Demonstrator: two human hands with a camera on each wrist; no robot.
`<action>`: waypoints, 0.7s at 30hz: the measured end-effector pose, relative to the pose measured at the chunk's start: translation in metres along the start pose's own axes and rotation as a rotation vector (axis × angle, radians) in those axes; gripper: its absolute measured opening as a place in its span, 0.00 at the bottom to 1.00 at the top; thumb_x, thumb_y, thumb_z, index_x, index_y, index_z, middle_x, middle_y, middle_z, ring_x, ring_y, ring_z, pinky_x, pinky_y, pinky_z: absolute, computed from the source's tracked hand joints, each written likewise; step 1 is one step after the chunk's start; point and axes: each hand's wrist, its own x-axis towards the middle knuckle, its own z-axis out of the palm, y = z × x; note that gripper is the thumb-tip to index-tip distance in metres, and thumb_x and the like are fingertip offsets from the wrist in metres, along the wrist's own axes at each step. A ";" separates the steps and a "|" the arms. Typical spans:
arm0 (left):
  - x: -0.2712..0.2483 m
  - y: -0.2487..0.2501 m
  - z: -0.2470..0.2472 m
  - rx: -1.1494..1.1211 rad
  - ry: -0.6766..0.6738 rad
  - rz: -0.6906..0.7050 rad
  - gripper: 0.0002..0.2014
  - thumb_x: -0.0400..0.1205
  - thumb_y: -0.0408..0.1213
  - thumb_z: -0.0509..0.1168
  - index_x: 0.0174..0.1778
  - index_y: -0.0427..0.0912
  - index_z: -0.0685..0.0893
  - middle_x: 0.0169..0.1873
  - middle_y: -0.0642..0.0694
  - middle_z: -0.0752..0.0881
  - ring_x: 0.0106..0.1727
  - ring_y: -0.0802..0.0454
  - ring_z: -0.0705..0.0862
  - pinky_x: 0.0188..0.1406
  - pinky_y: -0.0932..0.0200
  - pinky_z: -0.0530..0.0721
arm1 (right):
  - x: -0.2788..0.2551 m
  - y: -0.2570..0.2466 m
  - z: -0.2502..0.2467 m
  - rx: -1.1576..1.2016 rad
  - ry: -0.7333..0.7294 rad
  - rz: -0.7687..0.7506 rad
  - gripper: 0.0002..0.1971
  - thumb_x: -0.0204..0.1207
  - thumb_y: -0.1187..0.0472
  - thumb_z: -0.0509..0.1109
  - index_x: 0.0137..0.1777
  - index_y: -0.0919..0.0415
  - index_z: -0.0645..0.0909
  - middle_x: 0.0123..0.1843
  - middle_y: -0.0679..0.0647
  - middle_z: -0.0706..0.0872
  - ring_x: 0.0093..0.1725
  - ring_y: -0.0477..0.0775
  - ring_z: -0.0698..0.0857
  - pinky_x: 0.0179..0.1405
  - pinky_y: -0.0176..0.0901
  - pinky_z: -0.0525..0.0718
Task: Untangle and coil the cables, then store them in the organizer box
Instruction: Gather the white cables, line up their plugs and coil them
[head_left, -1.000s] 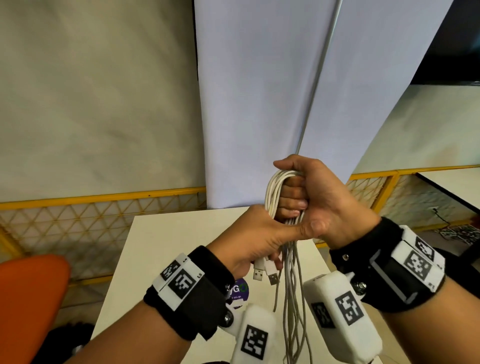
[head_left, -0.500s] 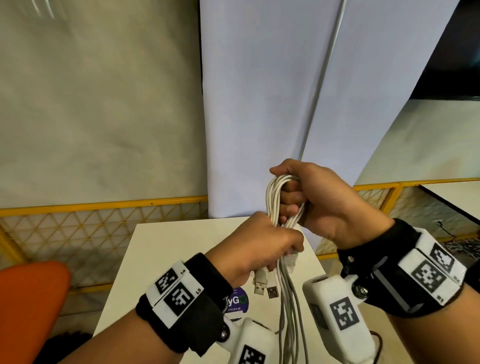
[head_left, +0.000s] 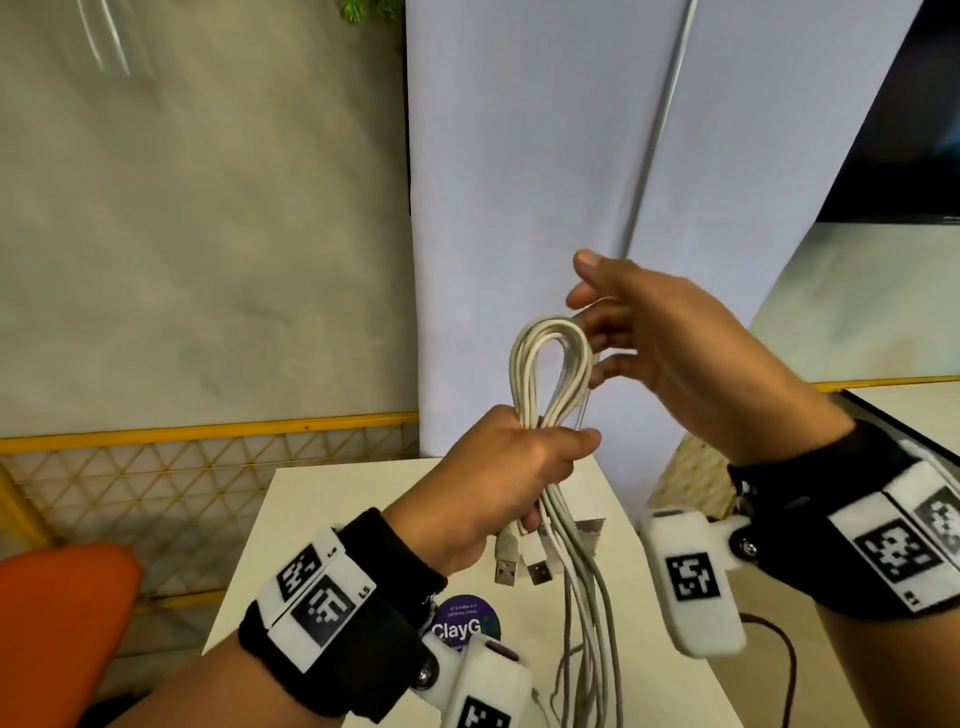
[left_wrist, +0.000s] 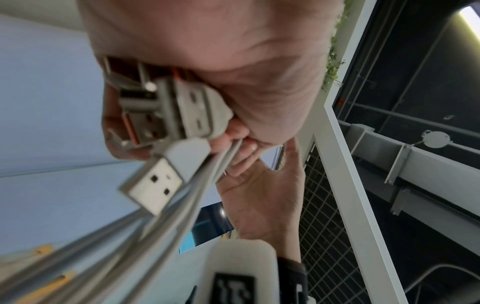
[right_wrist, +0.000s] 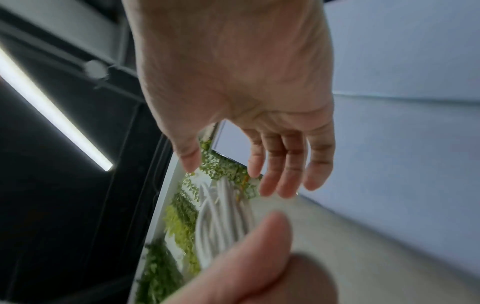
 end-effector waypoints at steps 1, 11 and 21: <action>0.000 0.000 0.001 -0.008 0.000 0.003 0.17 0.82 0.38 0.70 0.30 0.44 0.72 0.20 0.53 0.65 0.34 0.46 0.71 0.19 0.64 0.68 | -0.004 0.002 0.003 0.063 -0.101 0.026 0.26 0.72 0.39 0.72 0.56 0.62 0.83 0.45 0.60 0.88 0.46 0.60 0.86 0.51 0.60 0.82; -0.002 0.002 0.007 0.052 -0.064 -0.037 0.19 0.77 0.30 0.67 0.23 0.47 0.69 0.20 0.52 0.67 0.23 0.56 0.66 0.20 0.62 0.68 | -0.016 0.000 0.045 0.360 -0.204 0.200 0.19 0.75 0.54 0.75 0.27 0.58 0.73 0.23 0.57 0.74 0.28 0.58 0.80 0.44 0.53 0.78; 0.000 0.006 0.015 0.139 -0.103 -0.045 0.16 0.75 0.28 0.72 0.23 0.45 0.79 0.20 0.52 0.81 0.20 0.62 0.74 0.20 0.70 0.71 | -0.012 -0.002 0.053 0.422 -0.009 0.190 0.27 0.75 0.70 0.67 0.21 0.53 0.57 0.15 0.51 0.53 0.18 0.54 0.54 0.30 0.47 0.71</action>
